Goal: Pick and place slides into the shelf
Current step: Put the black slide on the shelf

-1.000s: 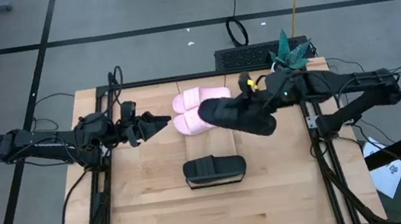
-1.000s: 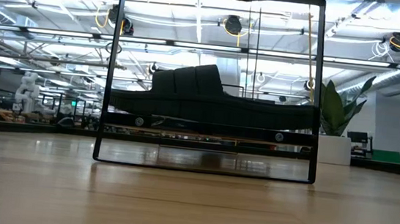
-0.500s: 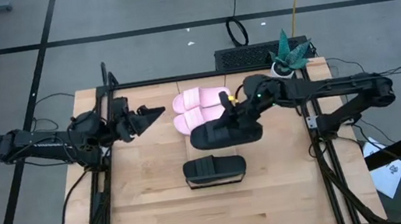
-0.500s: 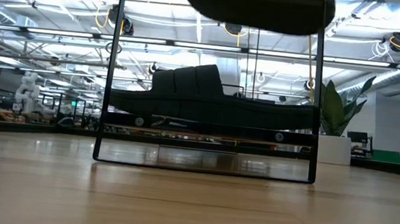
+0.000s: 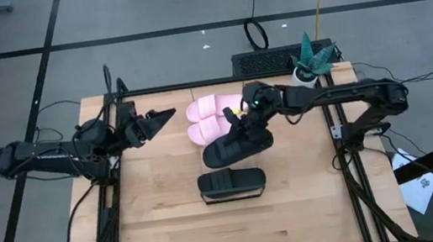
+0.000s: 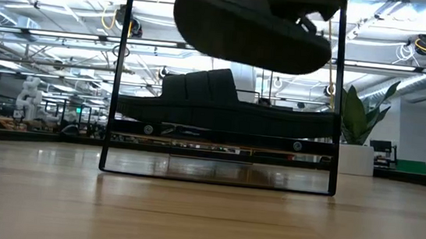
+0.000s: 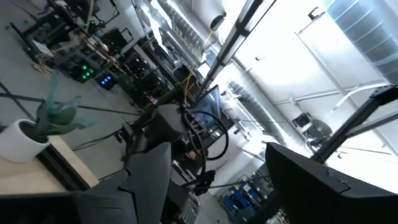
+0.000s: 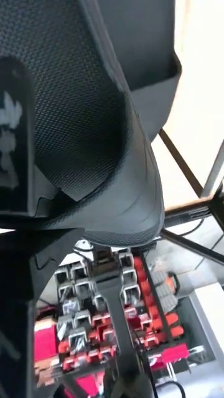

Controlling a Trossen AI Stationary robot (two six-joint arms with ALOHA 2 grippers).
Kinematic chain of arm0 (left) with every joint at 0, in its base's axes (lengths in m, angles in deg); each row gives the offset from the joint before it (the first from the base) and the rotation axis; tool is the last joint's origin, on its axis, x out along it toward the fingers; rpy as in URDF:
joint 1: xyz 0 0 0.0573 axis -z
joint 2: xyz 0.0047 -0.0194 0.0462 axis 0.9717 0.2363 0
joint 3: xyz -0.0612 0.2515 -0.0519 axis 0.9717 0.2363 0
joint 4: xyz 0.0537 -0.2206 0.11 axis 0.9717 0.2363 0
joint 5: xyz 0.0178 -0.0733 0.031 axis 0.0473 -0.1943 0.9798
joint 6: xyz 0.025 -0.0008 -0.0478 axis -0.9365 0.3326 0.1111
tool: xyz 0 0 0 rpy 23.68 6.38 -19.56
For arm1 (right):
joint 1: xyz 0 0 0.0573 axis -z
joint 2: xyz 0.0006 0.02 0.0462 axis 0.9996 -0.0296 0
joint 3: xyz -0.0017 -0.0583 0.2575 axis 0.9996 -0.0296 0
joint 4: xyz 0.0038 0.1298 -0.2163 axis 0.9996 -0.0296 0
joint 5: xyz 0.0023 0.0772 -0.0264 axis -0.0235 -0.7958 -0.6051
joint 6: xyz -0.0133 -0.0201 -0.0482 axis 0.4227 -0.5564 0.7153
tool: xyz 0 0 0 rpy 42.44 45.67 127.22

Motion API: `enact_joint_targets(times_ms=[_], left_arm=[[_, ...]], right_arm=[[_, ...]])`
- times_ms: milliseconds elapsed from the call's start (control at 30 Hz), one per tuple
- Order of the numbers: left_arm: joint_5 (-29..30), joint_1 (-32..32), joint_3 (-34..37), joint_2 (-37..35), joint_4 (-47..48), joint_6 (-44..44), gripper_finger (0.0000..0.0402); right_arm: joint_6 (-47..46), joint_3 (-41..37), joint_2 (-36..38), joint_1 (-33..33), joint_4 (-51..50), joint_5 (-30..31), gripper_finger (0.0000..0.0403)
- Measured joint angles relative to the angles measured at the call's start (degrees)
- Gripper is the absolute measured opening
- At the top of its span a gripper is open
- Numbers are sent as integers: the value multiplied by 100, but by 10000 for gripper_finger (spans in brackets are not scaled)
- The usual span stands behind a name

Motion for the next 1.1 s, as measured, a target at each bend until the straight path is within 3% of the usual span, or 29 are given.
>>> enact_joint_targets(times_ms=[600,800,933,1100], left_arm=[[-541,-767,0,2,260,220,257],[-653,-942,0,2,349,369,257],[-922,-1114,0,0,390,454,257],[-1217,-1299,0,0,423,494,257]], right_arm=[[208,1246,-1624,199,676,-327,0],[136,1401,-1912,123,637,377,0],[-225,1401,-1990,27,525,458,0],[-212,1401,-1992,-86,190,1137,0]])
